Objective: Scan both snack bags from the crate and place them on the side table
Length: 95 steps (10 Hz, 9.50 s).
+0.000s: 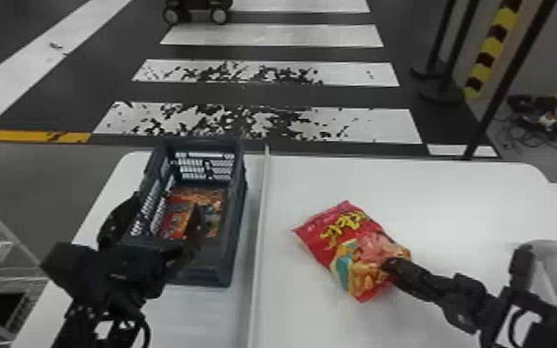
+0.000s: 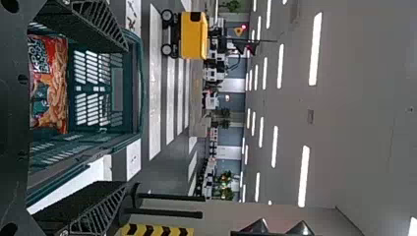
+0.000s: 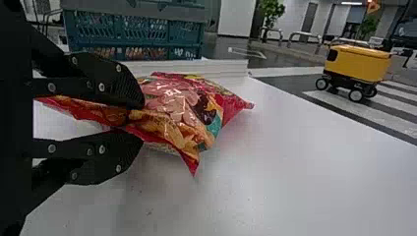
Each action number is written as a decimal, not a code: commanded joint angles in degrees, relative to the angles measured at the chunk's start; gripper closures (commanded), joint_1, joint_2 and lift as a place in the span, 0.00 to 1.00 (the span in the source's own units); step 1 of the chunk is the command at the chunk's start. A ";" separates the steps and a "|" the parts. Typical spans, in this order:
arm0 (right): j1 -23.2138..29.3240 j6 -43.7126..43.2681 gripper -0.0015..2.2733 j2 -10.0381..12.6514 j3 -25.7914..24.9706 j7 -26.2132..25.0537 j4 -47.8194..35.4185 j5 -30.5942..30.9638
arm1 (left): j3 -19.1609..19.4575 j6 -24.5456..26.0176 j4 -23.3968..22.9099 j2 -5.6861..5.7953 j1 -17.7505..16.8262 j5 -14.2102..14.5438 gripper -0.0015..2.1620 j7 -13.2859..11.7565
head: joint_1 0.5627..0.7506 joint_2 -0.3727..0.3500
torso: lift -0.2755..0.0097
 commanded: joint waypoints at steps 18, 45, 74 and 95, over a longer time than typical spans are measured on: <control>24.69 -75.32 0.99 0.14 32.86 -22.89 -14.16 103.00 | -0.09 -0.38 -0.20 -0.09 0.11 0.62 0.01 -0.09 | 0.70 0.58 | 0.62; 13.44 -49.66 0.98 0.14 17.22 19.74 -19.26 38.40 | -0.44 -0.21 -0.28 -0.35 0.29 0.26 0.01 -0.09 | 0.70 0.55 | 0.62; 4.74 -51.59 0.98 -3.08 10.10 30.19 -3.08 48.07 | -0.61 3.84 -2.48 0.18 0.99 0.62 0.02 -0.09 | 0.70 0.44 | 0.62; 17.04 -58.27 0.98 0.14 5.27 31.16 -12.40 41.03 | -1.67 5.07 -1.87 0.18 0.29 0.26 0.02 0.00 | 0.70 0.40 | 0.62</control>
